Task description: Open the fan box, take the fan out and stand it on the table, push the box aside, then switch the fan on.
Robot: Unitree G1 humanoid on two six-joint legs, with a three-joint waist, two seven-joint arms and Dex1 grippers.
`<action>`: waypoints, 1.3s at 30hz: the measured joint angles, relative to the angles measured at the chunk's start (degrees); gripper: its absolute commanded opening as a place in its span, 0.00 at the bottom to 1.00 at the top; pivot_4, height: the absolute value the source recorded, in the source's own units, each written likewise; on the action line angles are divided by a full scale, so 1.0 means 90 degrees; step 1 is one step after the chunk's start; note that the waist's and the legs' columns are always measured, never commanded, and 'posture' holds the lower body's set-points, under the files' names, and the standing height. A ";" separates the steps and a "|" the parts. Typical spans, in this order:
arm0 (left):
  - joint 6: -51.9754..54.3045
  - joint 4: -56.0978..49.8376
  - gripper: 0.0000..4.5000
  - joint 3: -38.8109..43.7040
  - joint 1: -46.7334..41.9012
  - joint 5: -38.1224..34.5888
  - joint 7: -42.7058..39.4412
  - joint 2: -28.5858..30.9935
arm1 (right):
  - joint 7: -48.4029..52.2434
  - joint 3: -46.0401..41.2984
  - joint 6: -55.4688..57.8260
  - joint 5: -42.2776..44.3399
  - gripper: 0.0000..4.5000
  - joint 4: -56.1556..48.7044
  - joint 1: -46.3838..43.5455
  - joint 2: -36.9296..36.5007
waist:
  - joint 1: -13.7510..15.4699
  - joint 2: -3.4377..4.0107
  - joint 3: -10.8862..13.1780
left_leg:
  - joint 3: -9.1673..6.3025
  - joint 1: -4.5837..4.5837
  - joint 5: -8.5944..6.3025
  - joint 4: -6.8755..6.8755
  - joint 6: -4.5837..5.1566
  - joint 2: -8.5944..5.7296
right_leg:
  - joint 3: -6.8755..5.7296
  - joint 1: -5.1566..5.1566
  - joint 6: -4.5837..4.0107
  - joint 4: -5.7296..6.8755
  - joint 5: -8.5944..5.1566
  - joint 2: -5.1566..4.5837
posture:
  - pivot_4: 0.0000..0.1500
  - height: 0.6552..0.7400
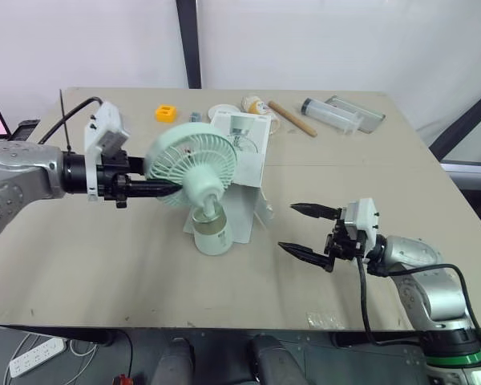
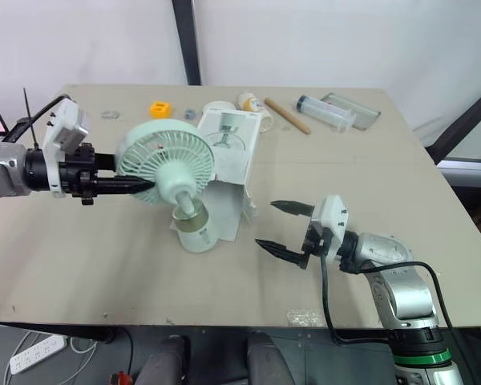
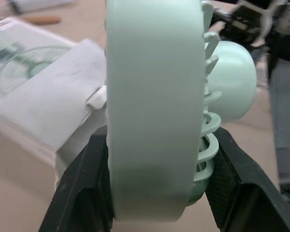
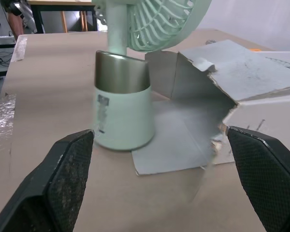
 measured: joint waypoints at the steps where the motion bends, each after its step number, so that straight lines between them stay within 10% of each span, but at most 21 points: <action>1: 0.0027 0.0007 0.42 0.0029 0.0000 -0.0005 0.0006 0.0014 | -0.0002 0.0008 0.0000 0.0000 1.00 0.0000 0.0000 0.0003 | -0.0001 0.0000 0.0000 | 0.0000 -0.0002 0.0000 0.0000 0.0000 0.0001 | 0.0000 -0.0002 0.0000 0.0000 0.0000 0.0001 | 1.00 1.00; 17: 0.1344 0.0858 0.42 0.2311 0.0907 0.0859 0.1718 0.0369 | -0.0269 0.0386 -0.0055 -0.0230 1.00 0.0260 -0.0445 0.0348 | 0.0010 0.0002 0.0011 | 0.0000 -0.0032 0.0000 -0.0002 -0.0001 0.0003 | -0.0002 -0.0034 -0.0009 0.0004 0.0002 0.0004 | 1.00 1.00; 35: 0.1322 0.1398 0.42 0.2547 0.0314 0.2019 0.2667 -0.1326 | -0.0431 0.0399 -0.0149 -0.0387 1.00 0.0285 -0.0470 0.0454 | 0.0024 -0.0009 0.0009 | -0.0003 -0.0036 0.0002 0.0004 -0.0004 0.0002 | -0.0006 -0.0034 -0.0053 0.0006 0.0033 0.0001 | 1.00 1.00; 39: 0.1204 0.1567 0.82 0.2537 0.0223 0.2387 0.2444 -0.1514 | -0.0504 0.0405 -0.0150 -0.0396 1.00 0.0293 -0.0475 0.0476 | 0.0025 -0.0009 0.0008 | -0.0003 -0.0030 0.0002 0.0007 -0.0004 0.0001 | -0.0006 -0.0028 -0.0051 0.0007 0.0034 0.0001 | 1.00 1.00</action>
